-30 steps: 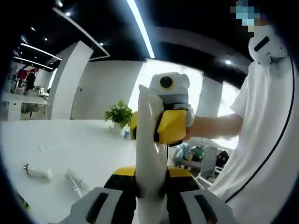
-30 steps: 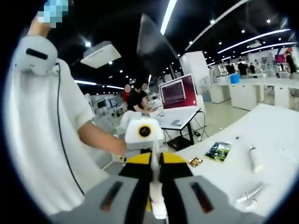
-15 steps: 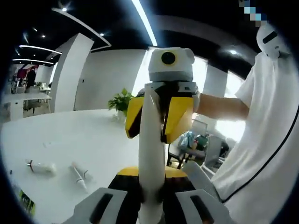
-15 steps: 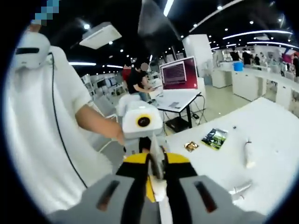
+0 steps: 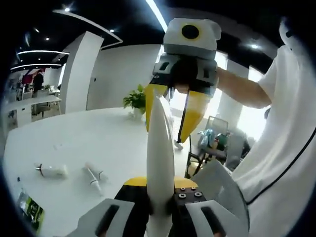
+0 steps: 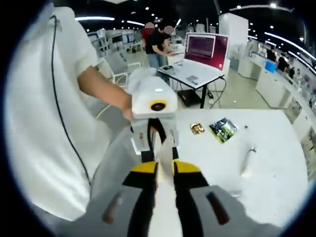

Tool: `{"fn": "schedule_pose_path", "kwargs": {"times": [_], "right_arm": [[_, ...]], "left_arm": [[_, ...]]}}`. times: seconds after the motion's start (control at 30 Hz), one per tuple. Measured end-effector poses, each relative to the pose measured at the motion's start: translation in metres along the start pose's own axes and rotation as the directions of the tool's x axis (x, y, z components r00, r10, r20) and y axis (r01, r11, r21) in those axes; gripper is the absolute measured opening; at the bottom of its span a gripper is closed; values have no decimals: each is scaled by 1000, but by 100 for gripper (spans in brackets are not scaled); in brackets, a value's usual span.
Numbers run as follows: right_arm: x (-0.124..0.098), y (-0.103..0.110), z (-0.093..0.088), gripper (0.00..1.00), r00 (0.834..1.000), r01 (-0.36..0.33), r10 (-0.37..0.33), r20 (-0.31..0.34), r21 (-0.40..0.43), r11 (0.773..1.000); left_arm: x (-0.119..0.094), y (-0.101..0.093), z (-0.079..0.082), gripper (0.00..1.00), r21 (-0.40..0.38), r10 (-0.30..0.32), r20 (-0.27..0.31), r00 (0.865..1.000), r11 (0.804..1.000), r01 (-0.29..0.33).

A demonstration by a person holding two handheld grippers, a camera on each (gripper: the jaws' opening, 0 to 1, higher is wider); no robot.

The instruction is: Arrange the skincare products in the storage area until every visible bottle or jar stands upright without overlapping.

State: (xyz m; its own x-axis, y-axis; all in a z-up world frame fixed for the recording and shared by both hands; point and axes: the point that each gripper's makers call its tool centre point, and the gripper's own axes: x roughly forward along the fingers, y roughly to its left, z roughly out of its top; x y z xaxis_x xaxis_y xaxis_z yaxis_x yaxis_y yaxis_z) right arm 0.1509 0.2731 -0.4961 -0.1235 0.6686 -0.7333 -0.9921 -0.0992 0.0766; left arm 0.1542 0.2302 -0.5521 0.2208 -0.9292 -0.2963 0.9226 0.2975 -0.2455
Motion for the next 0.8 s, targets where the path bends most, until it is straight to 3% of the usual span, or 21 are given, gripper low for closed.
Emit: {"fn": "schedule_pose_path", "kwargs": {"times": [0.13, 0.3, 0.43, 0.5, 0.63, 0.7, 0.8], "right_arm": [[6, -2, -5, 10, 997, -36, 36, -63, 0, 999], [12, -6, -6, 5, 994, -56, 54, -98, -17, 998], [20, -12, -9, 2, 981, -55, 34, -193, -105, 993], [24, -13, -8, 2, 977, -62, 35, -211, -126, 990], [34, -24, -10, 1, 973, -59, 22, -230, -158, 986], [37, -28, -12, 1, 971, -57, 17, -237, -163, 985], [41, -40, -16, 1, 965, -62, 12, -261, -182, 981]], "left_arm": [[2, 4, -8, 15, 36, 13, -38, 999, 999, -12], [0, 8, -13, 18, 19, 15, -38, 999, 1000, -14], [-1, 21, -21, 20, 46, 68, -32, 997, 997, -66], [-1, 26, -23, 21, 28, 94, -24, 995, 995, -93], [-6, 52, -31, 25, -15, 238, -22, 971, 971, -239], [-8, 58, -33, 27, -47, 280, -16, 960, 959, -280], [-14, 71, -40, 31, -163, 358, 27, 933, 923, -349]]}}
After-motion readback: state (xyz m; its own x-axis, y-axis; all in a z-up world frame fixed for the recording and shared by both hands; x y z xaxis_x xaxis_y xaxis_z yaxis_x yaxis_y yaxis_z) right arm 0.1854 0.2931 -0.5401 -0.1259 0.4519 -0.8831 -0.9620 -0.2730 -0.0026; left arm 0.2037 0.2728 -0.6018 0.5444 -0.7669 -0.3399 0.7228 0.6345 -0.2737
